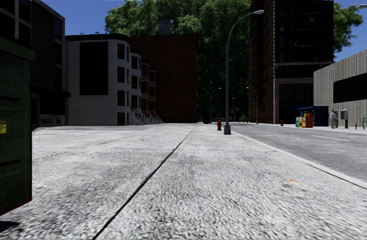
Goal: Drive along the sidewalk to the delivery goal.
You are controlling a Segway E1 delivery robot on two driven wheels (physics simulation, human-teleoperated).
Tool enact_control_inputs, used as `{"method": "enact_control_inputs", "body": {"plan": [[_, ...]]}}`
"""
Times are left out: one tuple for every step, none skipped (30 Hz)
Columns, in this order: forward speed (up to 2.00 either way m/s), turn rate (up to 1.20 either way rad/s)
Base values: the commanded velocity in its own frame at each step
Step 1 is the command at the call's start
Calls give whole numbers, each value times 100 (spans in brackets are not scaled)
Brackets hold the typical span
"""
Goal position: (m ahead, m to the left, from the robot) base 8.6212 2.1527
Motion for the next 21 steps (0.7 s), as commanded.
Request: {"method": "enact_control_inputs", "body": {"plan": [[200,46],[200,46],[200,46],[200,46],[200,46],[200,46],[200,46],[200,46],[200,46],[200,46],[200,46],[200,48],[200,50],[200,50],[200,51],[200,51],[200,51],[200,51],[200,51],[200,51],[200,51]]}}
